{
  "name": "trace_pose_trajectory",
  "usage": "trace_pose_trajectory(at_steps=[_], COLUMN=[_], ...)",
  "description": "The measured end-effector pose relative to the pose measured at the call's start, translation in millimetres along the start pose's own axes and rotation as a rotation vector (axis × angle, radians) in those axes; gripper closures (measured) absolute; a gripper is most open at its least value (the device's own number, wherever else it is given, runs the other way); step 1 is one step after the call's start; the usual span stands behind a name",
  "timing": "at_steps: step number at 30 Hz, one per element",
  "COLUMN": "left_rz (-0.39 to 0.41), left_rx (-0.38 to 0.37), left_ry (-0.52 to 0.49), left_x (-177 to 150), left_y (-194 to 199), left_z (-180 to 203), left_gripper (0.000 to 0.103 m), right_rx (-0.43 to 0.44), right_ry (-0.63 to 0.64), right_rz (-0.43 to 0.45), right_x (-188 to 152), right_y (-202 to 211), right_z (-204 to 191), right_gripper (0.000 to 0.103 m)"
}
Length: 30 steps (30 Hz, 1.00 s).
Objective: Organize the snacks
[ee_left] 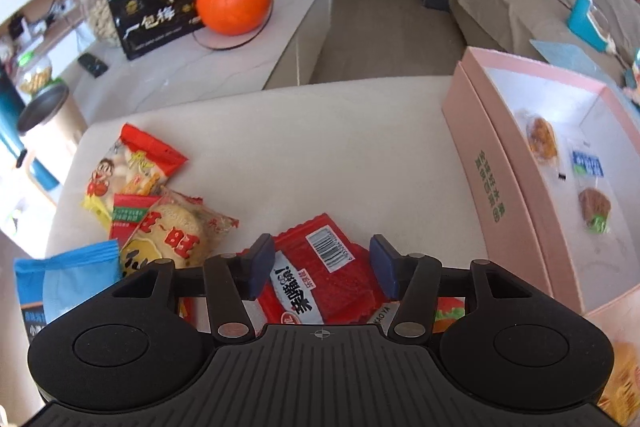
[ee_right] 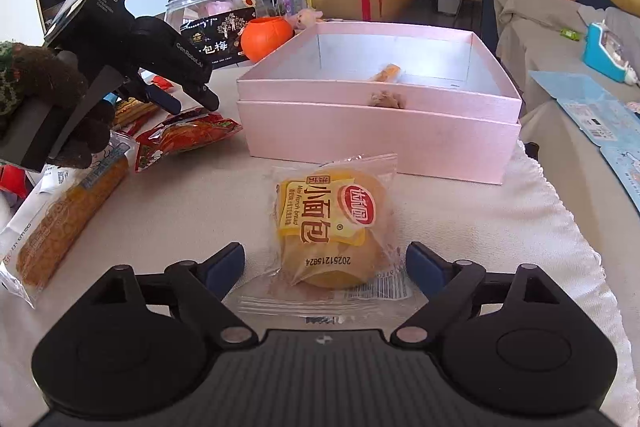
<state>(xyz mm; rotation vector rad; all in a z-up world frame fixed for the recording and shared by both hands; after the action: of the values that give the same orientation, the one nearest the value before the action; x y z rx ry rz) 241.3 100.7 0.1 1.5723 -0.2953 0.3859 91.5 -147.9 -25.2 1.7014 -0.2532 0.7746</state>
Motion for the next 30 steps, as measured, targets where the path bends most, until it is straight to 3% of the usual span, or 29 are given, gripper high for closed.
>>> trace_pose_trajectory(at_steps=[9,14,15,17,19,23,26,30], left_rz=[0.007,0.003,-0.002,0.012,0.047,0.093,0.116,0.105], left_rx=[-0.067,-0.072,-0.075,-0.121,-0.179,-0.192,-0.205,-0.089], left_ry=[0.075,0.069,0.078,0.090,0.099,0.043,0.061,0.099], left_x=[-3,-4,-4,-6,-8,-18,-23,-20], left_y=[-2,-2,-1,4,15,38,45,47], left_z=[-27,-28,-29,-31,-31,-24,-31,-53], left_gripper=[0.034,0.035,0.037,0.051,0.084,0.085,0.085,0.080], right_rx=[-0.003,-0.005,-0.005,-0.005,-0.001,0.003,-0.007,-0.007], right_ry=[0.005,0.010,0.010,0.010,0.013,0.031,0.041,0.041], right_rz=[-0.002,-0.004,-0.004,-0.004,-0.007,-0.019,-0.023,-0.023], right_x=[-1,-1,-1,-1,0,0,0,0], right_y=[1,1,1,1,0,-3,-4,-4], right_z=[-1,-2,-2,-2,-2,-4,-6,-6], right_gripper=[0.014,0.013,0.013,0.013,0.011,0.007,0.006,0.006])
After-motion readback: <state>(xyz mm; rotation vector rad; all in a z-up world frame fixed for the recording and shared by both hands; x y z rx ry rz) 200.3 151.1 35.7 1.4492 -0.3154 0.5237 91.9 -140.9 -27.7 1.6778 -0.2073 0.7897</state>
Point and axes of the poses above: each gripper's, at about its wrist camera, not at the fingertips, and y roughly against the way its jaws point, z to its right, x to its top, the point moved 4 cm from there along -y, roughly the way its jaws point, and after that the axes turned 11 degrees about -z, right-handed, at the moved point
